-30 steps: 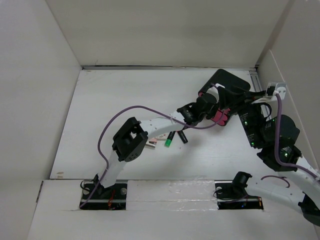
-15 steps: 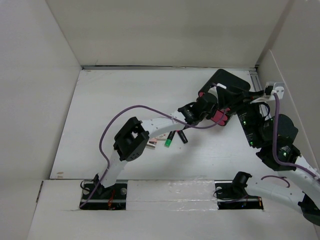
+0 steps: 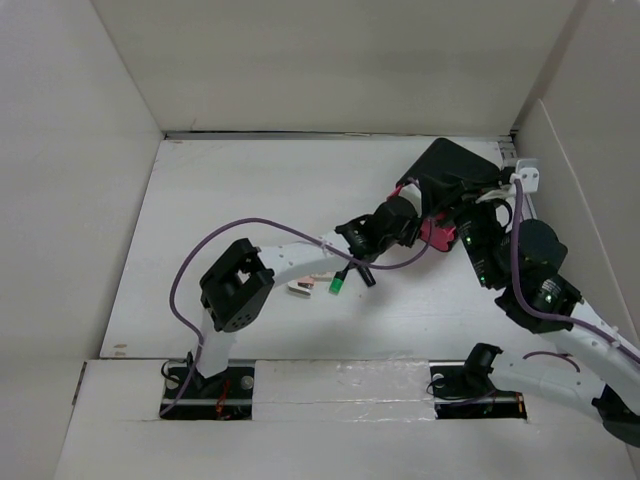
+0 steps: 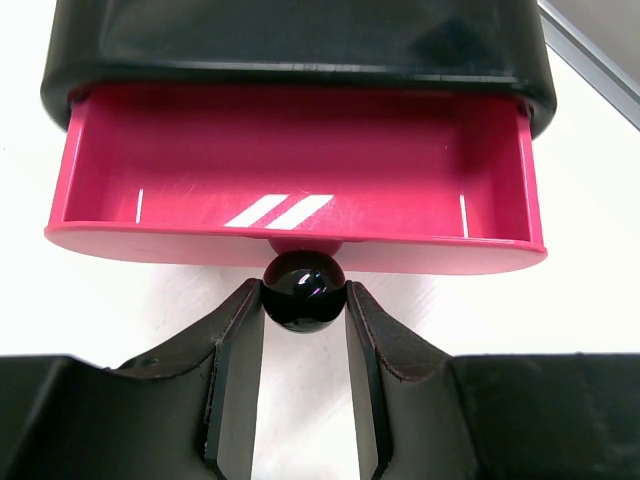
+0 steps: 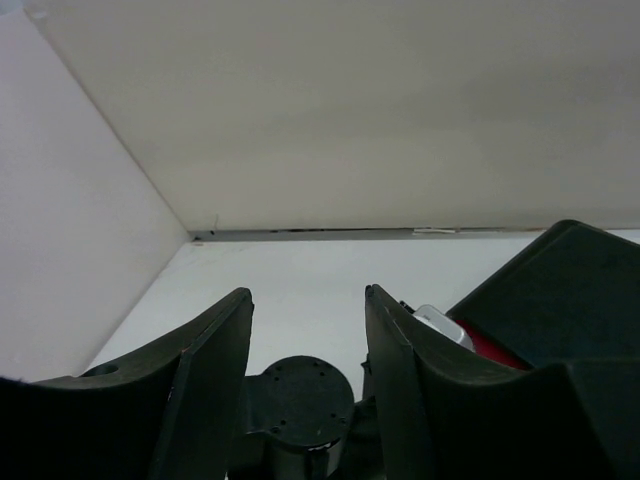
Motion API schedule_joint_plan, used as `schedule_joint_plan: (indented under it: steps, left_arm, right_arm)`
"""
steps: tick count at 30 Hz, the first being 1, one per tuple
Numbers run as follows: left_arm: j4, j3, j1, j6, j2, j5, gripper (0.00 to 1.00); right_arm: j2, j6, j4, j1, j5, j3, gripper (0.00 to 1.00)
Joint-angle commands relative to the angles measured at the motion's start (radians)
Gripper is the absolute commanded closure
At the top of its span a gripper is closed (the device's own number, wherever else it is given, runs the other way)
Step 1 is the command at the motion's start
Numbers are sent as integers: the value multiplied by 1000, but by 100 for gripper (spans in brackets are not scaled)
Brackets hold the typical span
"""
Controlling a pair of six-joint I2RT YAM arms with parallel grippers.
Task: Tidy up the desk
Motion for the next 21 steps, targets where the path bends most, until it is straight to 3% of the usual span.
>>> schedule_joint_plan:
  steps: [1,16,19,21]
  left_arm:
    - [63,-39,2,-18,-110,13,95]
    - [98,-180,-8,-15,-190,25,94]
    - [89,-178,-8,-12,-184,19,89]
    - [97,-186,-8,-13,-190,17,71]
  right_arm:
    - [4,-9,35,-10,3,-6,46]
    - [23,22,29,-71,-77,-14,46]
    - [29,25,28,-80,-81,-12,46]
    - [30,27,28,-80,-89,-14,46]
